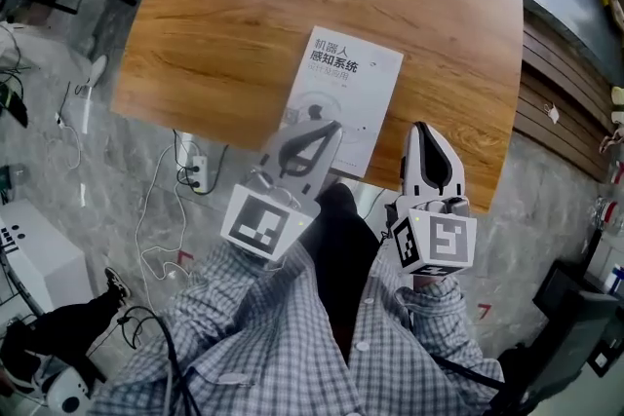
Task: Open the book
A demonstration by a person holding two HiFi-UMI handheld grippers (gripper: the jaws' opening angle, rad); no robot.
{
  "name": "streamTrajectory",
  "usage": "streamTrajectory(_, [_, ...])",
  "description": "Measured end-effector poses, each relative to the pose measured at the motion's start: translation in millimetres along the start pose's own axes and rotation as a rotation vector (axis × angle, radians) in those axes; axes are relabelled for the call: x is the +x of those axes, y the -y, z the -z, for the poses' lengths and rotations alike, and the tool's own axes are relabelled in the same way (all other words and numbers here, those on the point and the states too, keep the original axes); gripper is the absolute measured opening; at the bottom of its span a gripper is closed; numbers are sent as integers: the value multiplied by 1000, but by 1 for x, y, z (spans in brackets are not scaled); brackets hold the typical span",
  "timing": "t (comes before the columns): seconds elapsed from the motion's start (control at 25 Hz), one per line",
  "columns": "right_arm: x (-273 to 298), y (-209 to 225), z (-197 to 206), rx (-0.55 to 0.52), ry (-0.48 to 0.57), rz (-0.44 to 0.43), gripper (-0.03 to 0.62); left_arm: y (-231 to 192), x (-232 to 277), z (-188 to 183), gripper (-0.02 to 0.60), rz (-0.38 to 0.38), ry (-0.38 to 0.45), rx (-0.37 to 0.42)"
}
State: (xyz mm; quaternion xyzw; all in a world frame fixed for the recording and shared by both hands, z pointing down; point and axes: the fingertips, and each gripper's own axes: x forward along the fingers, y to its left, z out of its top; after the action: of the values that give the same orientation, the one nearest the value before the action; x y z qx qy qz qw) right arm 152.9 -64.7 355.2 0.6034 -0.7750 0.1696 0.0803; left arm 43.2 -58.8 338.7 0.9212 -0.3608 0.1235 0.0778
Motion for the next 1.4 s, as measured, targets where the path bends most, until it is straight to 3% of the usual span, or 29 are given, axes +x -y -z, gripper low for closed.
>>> streamTrajectory(0.32, [35,3,44,34,-118,12,26,-19,15,46,11,23,-73,-53])
streamTrajectory(0.52, [52,0,82,138,-232,-16,28,-29,23,75,11,31,-129,-33])
streamTrajectory(0.8, [65,1,127,202,-383,-22,29,-39,25,113,11,4,-185,-66])
streamTrajectory(0.96, [71,5,132,243,-396,-20,37,-42,27,121,9,-3,-201,-80])
streamTrajectory(1.08, [77,5,130,297,-386,-48,108,-43,32,121,11,-1,-194,-78])
streamTrajectory(1.2, [81,2,134,371,-406,-75,114,-45,33,120,11,-2,-186,-80])
streamTrajectory(1.4, [83,0,143,381,-463,-75,112,-45,33,121,9,-6,-181,-83])
